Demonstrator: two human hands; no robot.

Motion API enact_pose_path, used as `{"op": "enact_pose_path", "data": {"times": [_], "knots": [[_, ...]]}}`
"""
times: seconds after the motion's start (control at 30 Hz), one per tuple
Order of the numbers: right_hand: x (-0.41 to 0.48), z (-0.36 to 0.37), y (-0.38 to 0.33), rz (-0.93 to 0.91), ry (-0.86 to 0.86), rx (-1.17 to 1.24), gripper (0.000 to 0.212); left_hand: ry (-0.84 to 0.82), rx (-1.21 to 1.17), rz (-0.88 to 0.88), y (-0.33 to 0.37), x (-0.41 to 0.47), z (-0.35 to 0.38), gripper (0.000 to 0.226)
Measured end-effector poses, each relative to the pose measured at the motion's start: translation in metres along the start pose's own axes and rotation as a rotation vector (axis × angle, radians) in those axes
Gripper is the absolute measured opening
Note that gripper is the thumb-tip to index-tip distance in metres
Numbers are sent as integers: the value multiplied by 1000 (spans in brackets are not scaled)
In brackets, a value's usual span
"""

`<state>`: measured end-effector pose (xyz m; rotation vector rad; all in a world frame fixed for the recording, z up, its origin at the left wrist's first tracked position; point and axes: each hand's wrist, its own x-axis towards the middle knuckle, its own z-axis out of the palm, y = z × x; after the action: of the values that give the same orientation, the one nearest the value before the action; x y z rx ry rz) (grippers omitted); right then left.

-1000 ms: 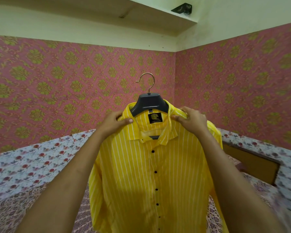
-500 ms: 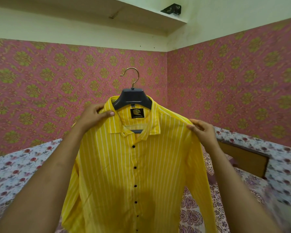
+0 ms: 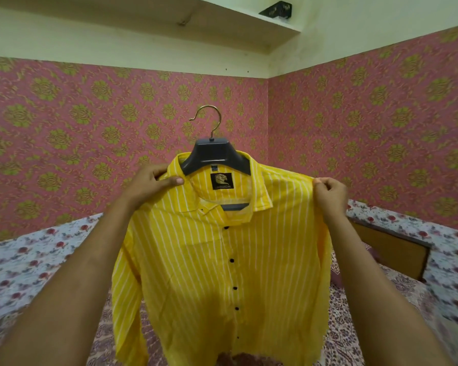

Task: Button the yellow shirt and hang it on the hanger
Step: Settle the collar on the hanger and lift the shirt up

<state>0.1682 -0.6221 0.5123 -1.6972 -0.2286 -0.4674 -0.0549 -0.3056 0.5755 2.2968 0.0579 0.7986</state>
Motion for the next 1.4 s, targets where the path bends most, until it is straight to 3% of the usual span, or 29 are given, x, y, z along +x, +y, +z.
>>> {"op": "enact_pose_path", "data": {"times": [0.07,0.13,0.27,0.33,0.43,0.57,0.67,0.77,0.87,0.97,1.1,1.2,1.33,1.4], "knots": [[-2,0,0,22,-74,-162,19,3,-25,-16,-2,-1,0,53],[-7,2,-8,-107,-130,-121,21,-1,-23,-27,-4,-1,2,36],[-23,14,-45,-468,-449,-98,25,-12,8,4,-8,4,10,55],[-28,24,-53,-501,-537,-151,27,-18,5,-13,-6,4,14,32],[-30,35,-57,-454,-409,-60,20,-11,1,-44,-3,4,18,14],[-30,46,-66,-387,-236,-79,15,-5,-45,-48,-10,1,24,54],[-32,53,-67,-317,-130,-146,20,-29,-89,-73,-4,-3,28,42],[-35,49,-67,-350,-168,-113,23,-9,-103,-59,-6,-4,29,62],[-37,36,-61,-393,-412,-81,31,-19,-94,-45,-10,-4,25,72],[-40,25,-53,-386,-523,-392,38,-47,-82,-33,-6,-7,24,76],[-51,17,-55,-382,-394,-520,52,-74,-39,-9,1,-7,27,64],[-54,12,-57,-381,-347,-544,55,-123,3,-24,8,-7,24,21],[-57,4,-67,-390,-304,-589,64,-163,81,-14,13,-9,20,45],[-62,-1,-72,-399,-279,-625,62,-165,94,-9,16,-12,23,39]]}}
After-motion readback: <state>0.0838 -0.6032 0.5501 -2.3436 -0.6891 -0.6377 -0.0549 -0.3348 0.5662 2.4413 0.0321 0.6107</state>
